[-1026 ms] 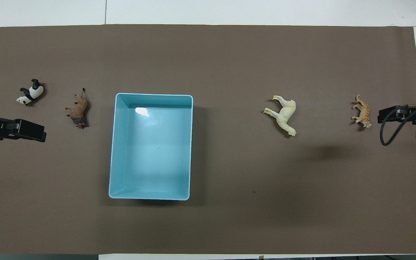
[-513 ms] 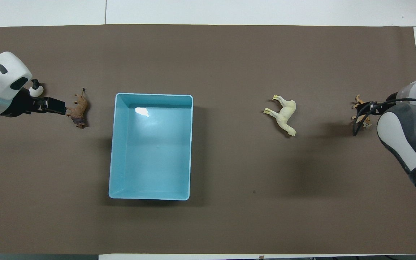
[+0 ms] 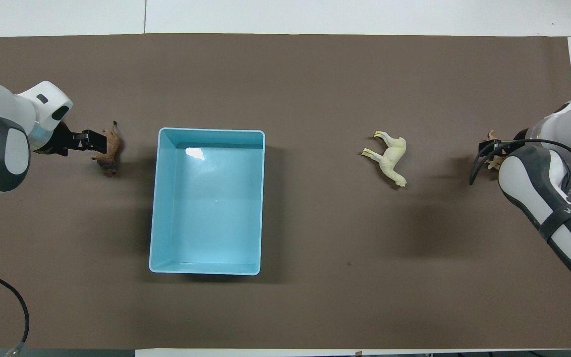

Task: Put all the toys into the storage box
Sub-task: 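Grasp the brown horse with the left gripper while the right gripper grasps the dog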

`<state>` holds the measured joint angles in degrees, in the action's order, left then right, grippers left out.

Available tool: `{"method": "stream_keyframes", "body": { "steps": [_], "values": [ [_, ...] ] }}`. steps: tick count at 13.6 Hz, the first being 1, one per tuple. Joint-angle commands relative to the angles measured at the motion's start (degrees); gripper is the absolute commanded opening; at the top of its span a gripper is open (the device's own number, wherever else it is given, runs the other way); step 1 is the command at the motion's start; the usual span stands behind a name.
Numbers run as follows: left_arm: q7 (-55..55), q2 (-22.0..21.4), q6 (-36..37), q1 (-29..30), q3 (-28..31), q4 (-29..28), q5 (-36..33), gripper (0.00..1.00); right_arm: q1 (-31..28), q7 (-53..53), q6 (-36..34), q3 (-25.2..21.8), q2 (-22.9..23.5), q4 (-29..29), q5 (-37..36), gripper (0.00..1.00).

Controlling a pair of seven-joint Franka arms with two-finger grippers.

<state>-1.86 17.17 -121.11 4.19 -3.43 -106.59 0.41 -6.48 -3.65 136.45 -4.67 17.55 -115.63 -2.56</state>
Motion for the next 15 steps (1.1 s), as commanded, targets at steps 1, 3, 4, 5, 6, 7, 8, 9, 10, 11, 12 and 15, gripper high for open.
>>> {"method": "stream_keyframes", "body": {
  "steps": [1,3,4,5,6,7,8,9,10,11,12,15],
  "values": [
    [1.77,0.05,-1.67,0.12,-0.09,-1.34,-0.85,1.00,-0.73,1.63,2.41,0.63,0.47,-0.21,1.15,1.00],
    [1.68,0.84,-2.72,0.03,0.00,-1.43,-0.93,1.00,-0.99,1.89,4.08,0.63,1.35,-0.30,1.06,1.00],
    [1.60,1.37,-3.42,0.03,0.00,-1.43,-1.02,1.00,-0.99,2.76,4.17,0.63,1.44,-0.30,1.06,1.00],
    [1.42,1.72,-4.21,0.12,0.00,-1.43,-1.02,1.00,-0.91,4.34,4.18,0.63,1.44,-0.39,1.06,1.00],
    [1.33,2.07,-4.92,0.12,0.09,-1.43,-1.02,1.00,-0.91,5.05,4.35,0.63,1.70,-0.39,1.06,1.00],
    [1.33,2.51,-5.62,0.12,0.09,-1.34,-1.46,1.00,-0.82,5.23,4.61,0.63,1.79,-0.74,1.06,1.00],
    [1.33,3.12,-6.84,0.03,0.09,-1.34,-2.51,1.00,-0.82,5.15,4.62,0.63,1.79,-0.74,1.06,1.00],
    [0.98,3.74,-7.81,0.21,0.09,-1.25,-3.12,1.00,-0.91,5.15,4.70,0.63,1.79,-0.83,1.06,1.00],
    [0.11,3.83,-8.08,0.64,0.09,-1.17,-3.74,1.00,-0.99,5.15,4.96,0.63,1.79,-0.83,1.06,0.87],
    [-1.29,4.09,-8.52,0.74,0.09,-1.25,-3.92,1.00,-0.99,5.15,5.05,0.63,1.79,-0.83,1.06,0.72],
    [-1.65,4.18,-8.87,0.74,0.09,-1.43,-3.92,1.00,-1.34,5.23,5.05,0.63,1.79,-0.83,1.06,0.45],
    [-0.96,4.10,-8.44,0.65,0.00,-1.78,-4.01,1.00,-1.52,5.50,5.41,0.63,1.79,-0.83,1.07,0.00]
  ]
}}
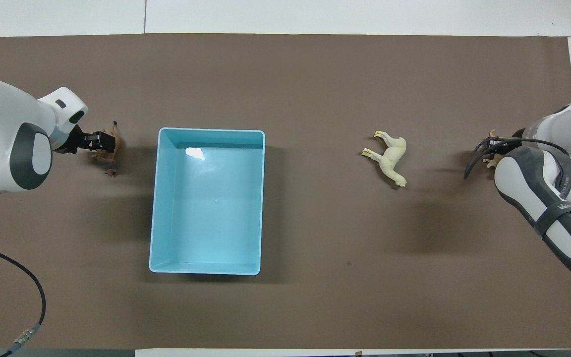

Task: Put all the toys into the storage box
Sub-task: 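Carry the tan dog into the blue box with the right gripper and release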

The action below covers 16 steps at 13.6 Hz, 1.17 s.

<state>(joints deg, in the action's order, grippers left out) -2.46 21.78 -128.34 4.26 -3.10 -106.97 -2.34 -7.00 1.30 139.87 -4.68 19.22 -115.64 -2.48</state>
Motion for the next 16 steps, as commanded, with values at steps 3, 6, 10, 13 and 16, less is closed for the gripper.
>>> {"method": "stream_keyframes", "body": {
  "steps": [3,6,10,13,16],
  "values": [
    [0.09,-0.60,-1.03,0.05,-0.33,-1.93,-1.27,1.00,-1.00,0.37,1.20,0.64,0.12,-0.30,0.99,0.00],
    [0.00,-0.69,-0.59,0.05,-0.33,-1.67,-1.27,1.00,-0.30,0.37,-0.81,0.64,-0.58,0.93,0.99,0.00],
    [0.18,-1.04,-0.68,-0.22,-0.33,-2.98,-1.27,1.00,1.80,2.11,-19.41,1.34,-4.09,11.02,0.99,0.00],
    [2.11,-1.30,-0.68,-0.48,-0.33,-3.95,-1.27,1.00,9.33,14.03,-36.36,1.34,-6.21,21.90,0.99,0.00],
    [2.20,-1.39,-0.68,-0.57,-0.33,-4.13,-1.27,1.00,22.68,35.72,-46.34,1.34,-6.12,32.12,1.25,0.00]
  ]
}}
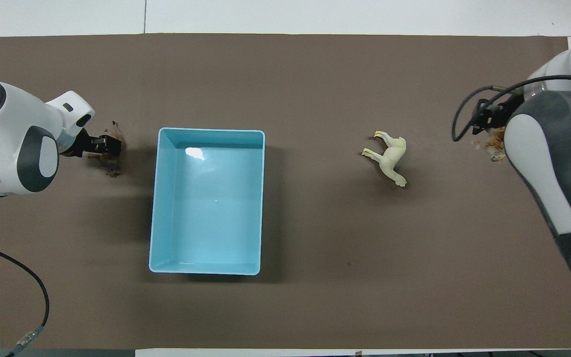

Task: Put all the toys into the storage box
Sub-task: 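Carry the tan dog into the blue box with the right gripper and release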

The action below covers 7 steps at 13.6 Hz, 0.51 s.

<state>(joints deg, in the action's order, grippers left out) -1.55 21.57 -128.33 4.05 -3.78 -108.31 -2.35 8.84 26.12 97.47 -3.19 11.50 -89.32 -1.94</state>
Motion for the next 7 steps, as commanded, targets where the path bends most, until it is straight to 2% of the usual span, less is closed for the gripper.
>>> {"method": "stream_keyframes", "body": {
  "steps": [1,3,4,5,7],
  "values": [
    [1.37,-1.18,-0.69,-0.36,0.35,-2.79,-1.25,0.98,12.20,19.58,-4.13,-0.15,1.77,7.47,0.71,0.00],
    [1.63,-1.18,-0.69,-0.79,0.35,-2.96,-1.25,0.86,21.52,34.72,-0.12,-0.15,2.04,8.28,3.76,0.00],
    [1.81,-1.27,-0.69,-1.14,0.35,-3.14,-1.25,0.84,24.44,38.87,2.87,-0.15,2.04,8.28,5.79,0.00],
    [3.12,-1.27,-0.78,-1.15,0.35,-3.31,-1.25,0.77,27.86,41.26,5.77,-0.15,2.38,8.28,6.07,0.00],
    [3.75,-1.27,-0.69,-1.67,0.35,-3.23,-1.25,0.54,34.63,46.09,9.48,-0.15,5.62,8.19,5.81,0.00]
  ]
}}
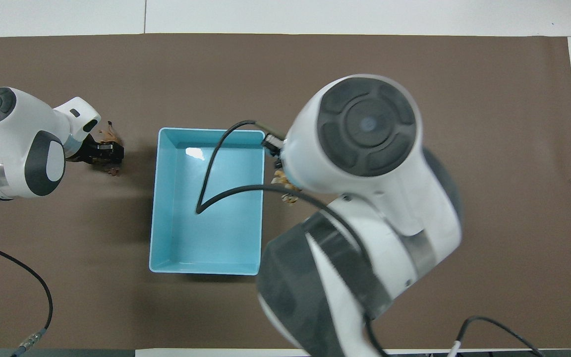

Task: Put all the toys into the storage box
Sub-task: 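Carry the tan dog into the blue box with the right gripper and release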

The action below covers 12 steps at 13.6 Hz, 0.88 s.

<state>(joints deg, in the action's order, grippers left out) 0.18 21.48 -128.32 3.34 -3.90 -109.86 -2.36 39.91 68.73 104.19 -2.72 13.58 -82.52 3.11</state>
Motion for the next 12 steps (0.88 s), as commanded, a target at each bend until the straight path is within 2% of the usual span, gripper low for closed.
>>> {"method": "stream_keyframes", "body": {
  "steps": [1,2,3,4,6,8,10,12],
  "values": [
    [2.01,-1.09,-0.70,-0.88,0.47,-1.24,-1.25,0.34,6.64,6.74,6.34,-0.62,5.21,0.96,0.06,0.00],
    [2.01,-1.09,-0.70,-0.88,0.56,-0.89,-1.25,0.19,8.23,8.16,9.08,-0.62,6.27,-0.35,-0.30,0.00],
    [1.84,-1.09,-0.62,-0.79,0.56,-0.28,-1.25,0.13,10.60,8.87,9.97,-0.70,8.89,-0.28,-0.82,0.00],
    [1.58,-1.00,0.17,-0.70,0.56,0.34,-1.25,0.12,12.45,9.84,11.38,-0.70,11.88,-0.19,-2.57,0.00],
    [1.14,-0.48,5.41,-0.18,0.56,4.80,-1.51,0.10,12.56,10.37,16.04,-0.70,13.05,-2.72,-3.56,0.00],
    [0.43,-0.56,10.26,0.00,0.47,9.73,-1.68,0.10,12.38,11.68,15.61,-0.70,12.96,-2.56,-3.03,0.99],
    [1.48,-1.52,16.14,-0.78,0.38,14.64,-1.34,0.11,11.86,16.07,13.95,-0.79,12.88,-0.90,-2.85,1.00],
    [5.76,-5.81,21.86,-1.92,-0.40,17.48,-0.37,0.11,10.63,16.09,8.42,-1.40,12.79,1.47,-2.94,1.00]
  ]
}}
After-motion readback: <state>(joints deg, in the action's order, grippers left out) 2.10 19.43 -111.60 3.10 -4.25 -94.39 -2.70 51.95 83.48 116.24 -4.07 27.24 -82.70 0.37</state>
